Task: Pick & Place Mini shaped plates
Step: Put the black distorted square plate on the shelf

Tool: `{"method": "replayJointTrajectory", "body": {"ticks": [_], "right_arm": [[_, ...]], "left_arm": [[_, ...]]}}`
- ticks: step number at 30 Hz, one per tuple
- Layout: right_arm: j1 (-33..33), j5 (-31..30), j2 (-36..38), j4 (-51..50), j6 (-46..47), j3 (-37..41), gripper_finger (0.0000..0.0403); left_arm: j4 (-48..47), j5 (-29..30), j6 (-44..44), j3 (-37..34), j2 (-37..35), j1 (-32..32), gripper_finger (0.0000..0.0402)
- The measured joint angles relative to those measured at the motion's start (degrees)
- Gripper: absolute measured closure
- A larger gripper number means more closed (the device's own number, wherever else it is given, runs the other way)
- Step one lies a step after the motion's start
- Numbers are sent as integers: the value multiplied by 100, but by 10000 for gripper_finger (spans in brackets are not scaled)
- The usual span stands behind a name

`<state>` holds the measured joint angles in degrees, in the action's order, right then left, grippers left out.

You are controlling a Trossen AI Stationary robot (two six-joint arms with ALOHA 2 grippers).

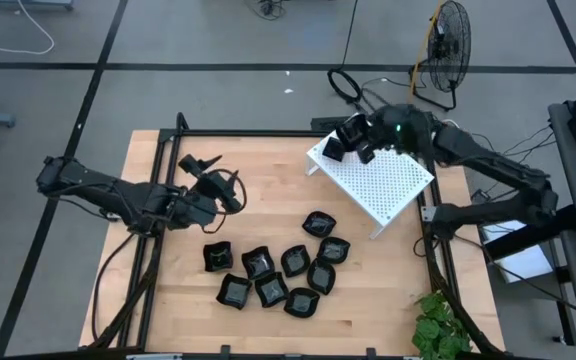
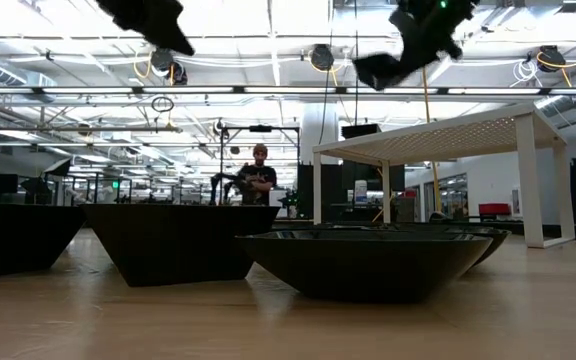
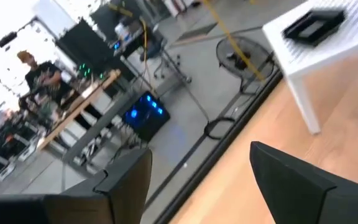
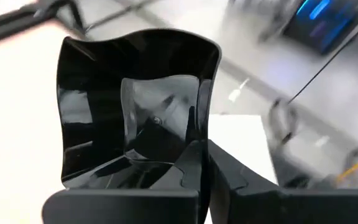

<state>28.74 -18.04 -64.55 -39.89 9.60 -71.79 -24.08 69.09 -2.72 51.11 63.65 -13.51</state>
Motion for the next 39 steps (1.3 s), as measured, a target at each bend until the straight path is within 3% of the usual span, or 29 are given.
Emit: {"method": "replayJointTrajectory", "body": {"ticks": [3,9,19,27,39], "right_arm": [[738,813,-126,-322,1,0,403],[1531,1239,-440,-642,-167,4,403],[1732,1235,-564,-1137,-213,61,403],[1732,1235,-566,-1144,-143,378,400],[1730,1338,-384,-929,-173,442,278]], "left_arm": [[-634,-3,-665,0,-3,98,135],[-1626,-39,-1722,4,-78,236,134],[-1941,-399,-2090,0,-82,237,149],[-1923,-473,-2184,0,-80,237,134],[-1919,-762,-2190,0,-80,237,133]]}}
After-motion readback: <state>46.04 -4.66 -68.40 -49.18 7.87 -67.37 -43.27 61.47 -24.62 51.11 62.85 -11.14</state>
